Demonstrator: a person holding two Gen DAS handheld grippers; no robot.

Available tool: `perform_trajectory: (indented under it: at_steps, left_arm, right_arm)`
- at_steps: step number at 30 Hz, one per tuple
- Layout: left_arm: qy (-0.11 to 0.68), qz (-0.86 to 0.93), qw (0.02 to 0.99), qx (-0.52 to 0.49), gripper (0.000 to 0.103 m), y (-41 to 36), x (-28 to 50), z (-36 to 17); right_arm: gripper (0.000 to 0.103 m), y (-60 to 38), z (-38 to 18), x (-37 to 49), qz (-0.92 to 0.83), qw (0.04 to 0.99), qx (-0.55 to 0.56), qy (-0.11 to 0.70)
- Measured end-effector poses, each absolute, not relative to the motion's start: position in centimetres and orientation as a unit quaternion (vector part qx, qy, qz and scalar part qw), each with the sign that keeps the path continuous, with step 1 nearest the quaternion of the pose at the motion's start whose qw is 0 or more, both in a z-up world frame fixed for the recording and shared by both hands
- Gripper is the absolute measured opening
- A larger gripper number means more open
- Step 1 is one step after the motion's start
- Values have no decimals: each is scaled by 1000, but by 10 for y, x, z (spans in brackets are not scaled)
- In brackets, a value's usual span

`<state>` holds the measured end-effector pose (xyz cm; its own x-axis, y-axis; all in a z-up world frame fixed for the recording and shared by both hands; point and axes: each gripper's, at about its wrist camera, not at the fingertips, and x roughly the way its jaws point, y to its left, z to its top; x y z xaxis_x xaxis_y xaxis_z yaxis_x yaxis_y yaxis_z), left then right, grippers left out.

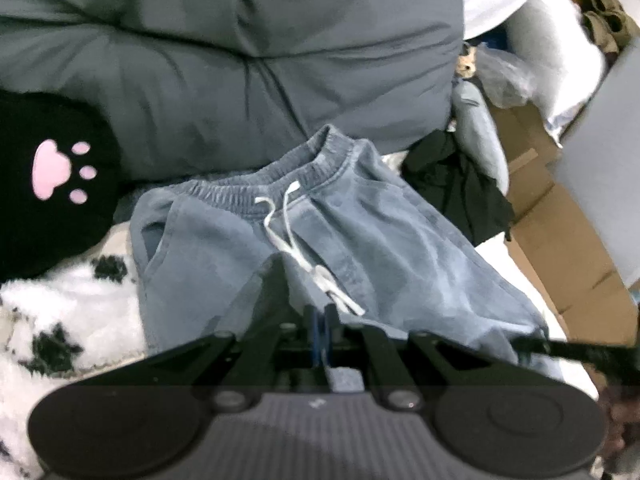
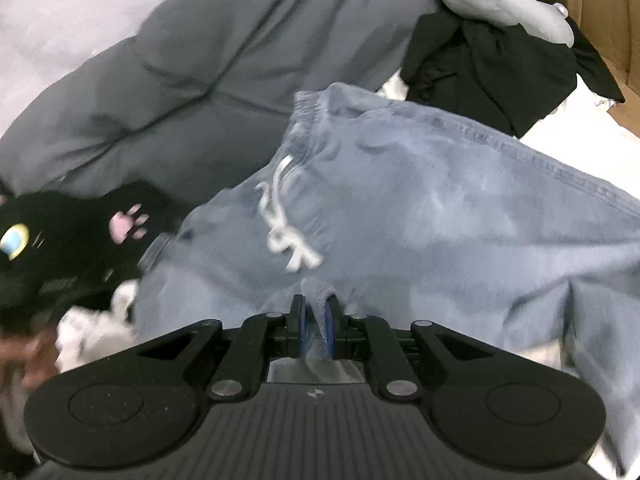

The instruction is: Fold clothes

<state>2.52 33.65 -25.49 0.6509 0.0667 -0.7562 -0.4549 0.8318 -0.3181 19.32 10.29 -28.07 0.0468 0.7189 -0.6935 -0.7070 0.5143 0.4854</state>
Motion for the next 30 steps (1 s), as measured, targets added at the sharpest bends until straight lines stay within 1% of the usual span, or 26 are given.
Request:
perform_trajectory:
  at_steps: [2,5,7,8,9,10,12,15,20,23,26,29,30]
  left_arm:
    - [394,154,872,-246,4,335,23,-256]
    - [398,149,872,-242,13,331,20,-256]
    - [405,137,870,-245,29,326,16,-260]
    - [408,131,869,-247,32,323,14,-263]
    - [411,125,868,-248,37,320,12,-265]
    - [414,119,867,-250,37,317,10,-267]
    - [421,107,865,-253,38,311,7,-272]
    - [430,91,861,-257,42,303,2,-280]
    - [444,51,857,-257,44,289,2,-289]
    - [441,41,863,-242,51,280,1,-290]
    - [446,22,861,-243,52,270,1,-296]
    - [454,9,860,-234,57,256,4,-307]
    - [456,5,859,-230,57,251,5,-310]
  right_arm:
    - [8,118,-292,208,481,733,-5,481]
    - [9,135,-306,226,458,747,-22,482]
    - [13,140,-310,237,443,754,-24,484]
    - [27,141,-312,242,435,758,-25,486]
    - [48,142,-313,245,426,761,-27,488]
    - [53,141,-312,248,421,765,-27,488]
    - [54,135,-307,247,418,768,-29,484]
    - [56,121,-298,240,420,775,-44,470]
    - [58,78,-293,219,422,775,-43,468]
    - [60,55,-298,202,428,771,-57,469]
    - [60,39,-311,182,430,765,-88,471]
    - [60,32,-325,161,441,753,-115,475]
    - [62,32,-329,155,448,748,-119,475]
